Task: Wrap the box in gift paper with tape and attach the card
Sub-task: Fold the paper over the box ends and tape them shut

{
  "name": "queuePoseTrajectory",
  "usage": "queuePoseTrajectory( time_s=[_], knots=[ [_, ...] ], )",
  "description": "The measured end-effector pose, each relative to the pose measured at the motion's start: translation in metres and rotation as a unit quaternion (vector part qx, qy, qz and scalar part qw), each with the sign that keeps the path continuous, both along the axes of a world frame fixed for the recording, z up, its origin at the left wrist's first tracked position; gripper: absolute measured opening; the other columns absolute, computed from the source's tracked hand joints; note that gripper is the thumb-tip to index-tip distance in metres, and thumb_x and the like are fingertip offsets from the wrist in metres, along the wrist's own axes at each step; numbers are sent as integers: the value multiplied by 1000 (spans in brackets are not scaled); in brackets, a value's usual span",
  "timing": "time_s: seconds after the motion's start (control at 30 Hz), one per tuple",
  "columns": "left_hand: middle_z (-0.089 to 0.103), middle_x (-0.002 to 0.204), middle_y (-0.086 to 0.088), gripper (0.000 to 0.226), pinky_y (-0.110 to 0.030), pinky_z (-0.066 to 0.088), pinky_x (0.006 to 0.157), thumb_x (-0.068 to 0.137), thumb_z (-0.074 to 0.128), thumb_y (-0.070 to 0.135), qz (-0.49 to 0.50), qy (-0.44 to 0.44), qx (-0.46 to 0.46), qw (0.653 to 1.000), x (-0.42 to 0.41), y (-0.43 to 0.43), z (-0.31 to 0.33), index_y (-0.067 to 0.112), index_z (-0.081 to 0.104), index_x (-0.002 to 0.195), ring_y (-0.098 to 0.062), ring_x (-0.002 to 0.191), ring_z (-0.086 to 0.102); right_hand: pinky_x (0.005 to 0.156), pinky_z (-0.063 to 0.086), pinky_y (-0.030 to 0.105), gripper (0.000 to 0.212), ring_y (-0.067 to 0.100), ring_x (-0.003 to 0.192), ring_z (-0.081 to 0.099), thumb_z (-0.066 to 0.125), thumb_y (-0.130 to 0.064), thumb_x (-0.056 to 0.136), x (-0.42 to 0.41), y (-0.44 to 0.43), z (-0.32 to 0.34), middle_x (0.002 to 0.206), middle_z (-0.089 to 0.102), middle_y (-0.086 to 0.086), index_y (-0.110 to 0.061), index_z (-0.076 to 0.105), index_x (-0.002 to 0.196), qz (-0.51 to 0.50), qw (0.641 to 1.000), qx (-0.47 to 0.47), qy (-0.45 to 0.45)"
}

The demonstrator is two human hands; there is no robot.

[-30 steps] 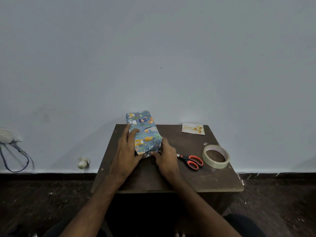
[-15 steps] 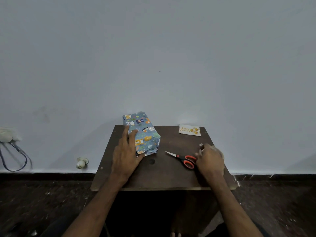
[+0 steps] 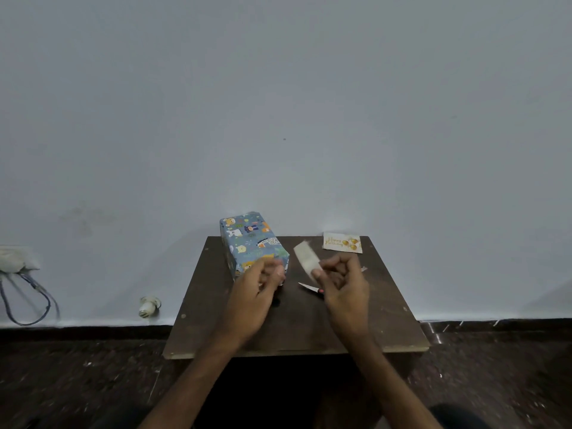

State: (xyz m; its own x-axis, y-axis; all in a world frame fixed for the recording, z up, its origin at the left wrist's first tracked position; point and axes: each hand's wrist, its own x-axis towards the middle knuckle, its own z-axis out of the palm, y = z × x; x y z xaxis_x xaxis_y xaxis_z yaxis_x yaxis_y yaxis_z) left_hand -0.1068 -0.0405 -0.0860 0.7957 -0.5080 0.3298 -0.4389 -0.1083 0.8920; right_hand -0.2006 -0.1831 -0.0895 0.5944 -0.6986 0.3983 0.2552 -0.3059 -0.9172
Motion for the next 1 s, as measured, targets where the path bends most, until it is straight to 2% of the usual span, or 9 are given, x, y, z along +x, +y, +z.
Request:
queuePoseTrajectory(
  time_s=[0.07, 0.17, 0.27, 0.4, 0.5, 0.6, 0.77, 0.9, 1.0],
  knots=[
    [71, 91, 0, 18, -30, 58, 67, 101, 55, 25, -38, 106, -36, 993, -6, -8, 1, 17, 71, 104, -15, 81, 64, 79, 57, 39, 30, 19, 86, 71, 74, 4, 82, 3, 11, -5, 88, 69, 4, -16, 54, 93, 42, 999, 9, -24],
    [75, 98, -6, 15, -37, 57, 76, 100, 59, 14, -69, 150, -80, 983, -11, -12, 5, 13, 70, 109, -22, 86, 68, 82, 57, 34, 28, 19, 91, 71, 76, -3, 83, 2, 16, -7, 92, 70, 2, -14, 55, 98, 88, 996, -33, -7],
    [76, 102, -5, 17, -36, 58, 77, 98, 61, 9, -80, 133, -72, 985, -11, -12, 4, 12, 69, 112, -25, 88, 70, 78, 55, 30, 25, 14, 86, 71, 73, -10, 87, -3, 11, -3, 90, 72, 0, -15, 57, 106, 101, 994, -39, -7],
    [75, 93, 10, 14, -16, 49, 75, 97, 63, 10, -95, 86, -16, 992, -10, -7, 3, 20, 69, 104, -4, 83, 68, 73, 57, 51, 19, 16, 83, 69, 67, -21, 93, -5, -8, -1, 89, 72, -2, -26, 62, 111, 26, 999, -41, -2],
    [73, 96, 15, 18, -11, 48, 76, 96, 63, 8, -106, 60, 8, 993, -12, -4, 4, 24, 68, 104, 0, 87, 68, 72, 58, 53, 23, 15, 84, 66, 66, -18, 94, -3, -17, -2, 94, 71, -3, -27, 66, 116, 9, 999, -32, 16],
    [73, 96, 12, 20, -12, 49, 78, 95, 64, 5, -112, 42, 17, 993, -10, -2, 2, 21, 69, 105, -3, 90, 68, 70, 58, 55, 24, 19, 85, 67, 66, -13, 95, 2, -20, -3, 96, 71, -2, -24, 68, 116, 25, 999, -21, 14],
    [72, 97, 12, 22, -17, 51, 84, 93, 67, 7, -124, 4, 53, 991, -8, -1, 0, 26, 69, 104, -6, 94, 67, 73, 57, 53, 18, 15, 88, 68, 68, -12, 92, 7, -22, -7, 98, 73, -10, -24, 72, 106, 13, 998, -54, 35],
    [72, 105, 8, 33, -32, 54, 92, 89, 69, 4, -154, 1, 116, 981, -1, 3, -5, 25, 65, 114, -13, 102, 67, 71, 55, 42, 9, 11, 87, 63, 69, -14, 90, 7, -30, -10, 94, 69, -13, -20, 74, 95, -18, 972, -232, 34],
    [73, 104, 5, 36, -27, 55, 86, 88, 70, 3, -176, 69, 118, 975, -6, 1, -5, 26, 60, 115, -10, 98, 69, 70, 51, 38, 12, 15, 87, 57, 60, -23, 93, 4, -32, -16, 95, 66, -9, -20, 71, 97, -37, 902, -423, 78]
  ],
)
